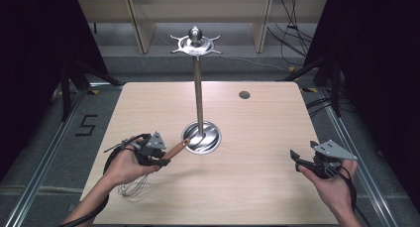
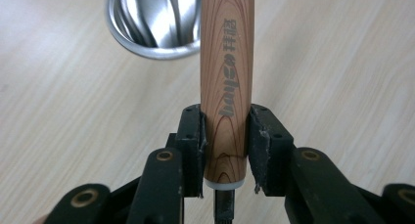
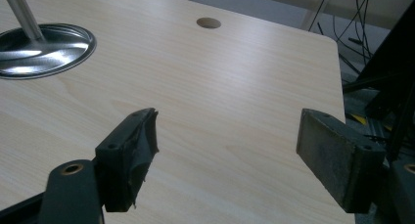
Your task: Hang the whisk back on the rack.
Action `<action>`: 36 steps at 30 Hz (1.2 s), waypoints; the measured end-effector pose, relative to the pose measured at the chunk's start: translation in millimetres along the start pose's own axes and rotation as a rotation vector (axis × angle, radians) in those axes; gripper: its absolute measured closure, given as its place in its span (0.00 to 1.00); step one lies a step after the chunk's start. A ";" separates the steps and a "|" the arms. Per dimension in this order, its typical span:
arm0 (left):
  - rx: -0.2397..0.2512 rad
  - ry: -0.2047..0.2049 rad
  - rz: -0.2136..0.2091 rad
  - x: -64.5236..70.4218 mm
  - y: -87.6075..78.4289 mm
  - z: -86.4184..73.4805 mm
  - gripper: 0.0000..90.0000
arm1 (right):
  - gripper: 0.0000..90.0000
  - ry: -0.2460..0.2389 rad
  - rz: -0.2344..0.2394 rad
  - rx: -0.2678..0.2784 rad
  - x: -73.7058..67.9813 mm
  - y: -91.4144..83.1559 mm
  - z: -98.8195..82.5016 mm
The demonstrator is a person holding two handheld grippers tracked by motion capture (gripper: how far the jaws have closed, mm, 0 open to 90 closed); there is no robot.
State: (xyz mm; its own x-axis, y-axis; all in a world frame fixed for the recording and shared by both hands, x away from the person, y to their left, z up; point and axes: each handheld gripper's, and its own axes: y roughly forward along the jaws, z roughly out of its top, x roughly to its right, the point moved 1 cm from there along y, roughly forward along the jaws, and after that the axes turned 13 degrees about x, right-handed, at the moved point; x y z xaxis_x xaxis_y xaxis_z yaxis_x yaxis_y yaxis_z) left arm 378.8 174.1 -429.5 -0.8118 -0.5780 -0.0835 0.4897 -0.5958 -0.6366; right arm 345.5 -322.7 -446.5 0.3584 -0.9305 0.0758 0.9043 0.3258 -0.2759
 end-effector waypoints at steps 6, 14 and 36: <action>0.159 -0.054 0.059 -2.7 -21.5 3.8 0.76 | 0.26 0.000 0.002 0.000 -0.3 0.0 0.1; 0.309 -0.105 0.097 -4.1 -36.7 8.8 0.76 | 0.26 0.019 -0.010 -0.010 -3.0 -1.0 0.3; 0.483 -0.179 0.139 -10.9 -51.0 22.4 0.76 | 0.26 0.014 -0.006 -0.005 -2.2 -0.1 -0.2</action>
State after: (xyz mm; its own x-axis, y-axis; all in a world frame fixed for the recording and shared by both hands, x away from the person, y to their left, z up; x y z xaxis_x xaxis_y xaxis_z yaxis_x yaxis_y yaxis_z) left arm 369.7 198.3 -379.0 -0.6826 -0.7306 0.0167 0.7136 -0.6714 -0.1998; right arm 344.6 -320.8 -446.8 0.3497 -0.9346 0.0645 0.9051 0.3193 -0.2807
